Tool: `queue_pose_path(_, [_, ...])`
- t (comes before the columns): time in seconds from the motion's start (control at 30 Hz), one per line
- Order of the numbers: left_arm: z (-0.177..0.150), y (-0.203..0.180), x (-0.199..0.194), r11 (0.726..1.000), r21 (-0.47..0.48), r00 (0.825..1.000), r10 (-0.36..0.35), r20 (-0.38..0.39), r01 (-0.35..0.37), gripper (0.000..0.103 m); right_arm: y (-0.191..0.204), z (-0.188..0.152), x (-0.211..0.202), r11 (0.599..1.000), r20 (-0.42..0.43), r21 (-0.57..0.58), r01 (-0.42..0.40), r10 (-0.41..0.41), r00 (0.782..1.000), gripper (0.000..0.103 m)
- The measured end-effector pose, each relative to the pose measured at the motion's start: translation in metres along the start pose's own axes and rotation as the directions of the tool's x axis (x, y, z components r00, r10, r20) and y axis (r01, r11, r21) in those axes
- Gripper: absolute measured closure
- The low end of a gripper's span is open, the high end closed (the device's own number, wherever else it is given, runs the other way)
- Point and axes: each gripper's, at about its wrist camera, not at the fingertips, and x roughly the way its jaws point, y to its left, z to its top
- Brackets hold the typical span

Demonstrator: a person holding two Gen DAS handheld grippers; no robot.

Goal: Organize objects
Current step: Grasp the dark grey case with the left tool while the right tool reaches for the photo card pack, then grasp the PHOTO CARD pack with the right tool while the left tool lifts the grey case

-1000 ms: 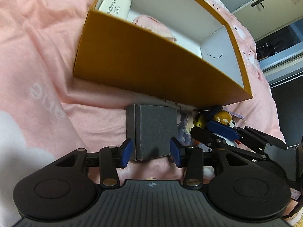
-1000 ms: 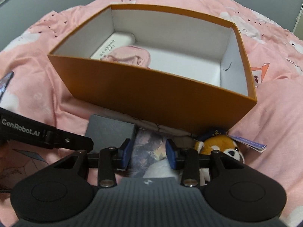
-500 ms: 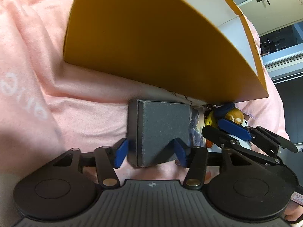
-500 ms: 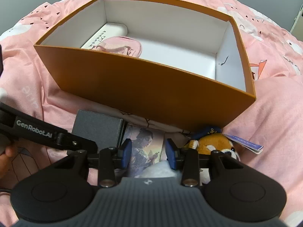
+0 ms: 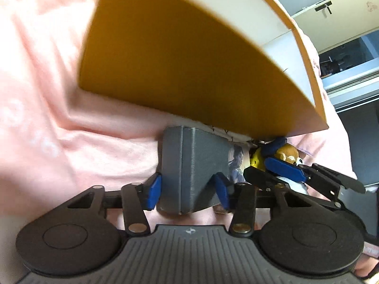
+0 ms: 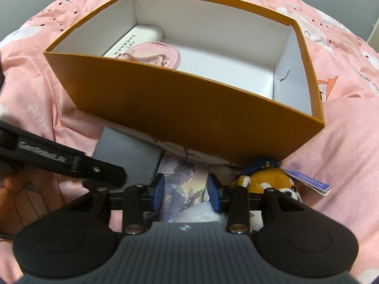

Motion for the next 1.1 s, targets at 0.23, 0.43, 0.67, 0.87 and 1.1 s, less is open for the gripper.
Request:
queue_pose_path(0.23, [-0.01,-0.017,-0.042,0.981,0.082,0.981,0.166,0.102,-0.175,0.057,0.037,0.01,0.002,0.989,-0.027,-0.147,-0.013,0.009,1.0,0.049])
queue_pose_path(0.43, [-0.011,-0.013,-0.045,0.974,0.085,0.971,0.2,0.129,-0.212,0.057,0.064,0.012,0.029,0.963,-0.107,-0.259,0.076,-0.107,0.988,0.04])
queue_pose_path(0.67, [-0.01,-0.005,-0.043,0.981,0.067,0.977,0.171,0.125,-0.18,0.056,0.072,0.009,0.057,0.94,-0.167,-0.304,0.155,-0.212,0.963,0.025])
queue_pose_path(0.87, [-0.008,0.0,-0.047,0.986,0.06,0.981,0.149,0.12,-0.157,0.057,0.065,0.011,0.066,0.942,-0.179,-0.276,0.189,-0.244,0.953,0.034])
queue_pose_path(1.1, [-0.008,0.005,-0.047,0.987,0.059,0.982,0.144,0.12,-0.151,0.056,0.055,0.014,0.043,0.971,-0.14,-0.192,0.144,-0.172,0.975,0.059])
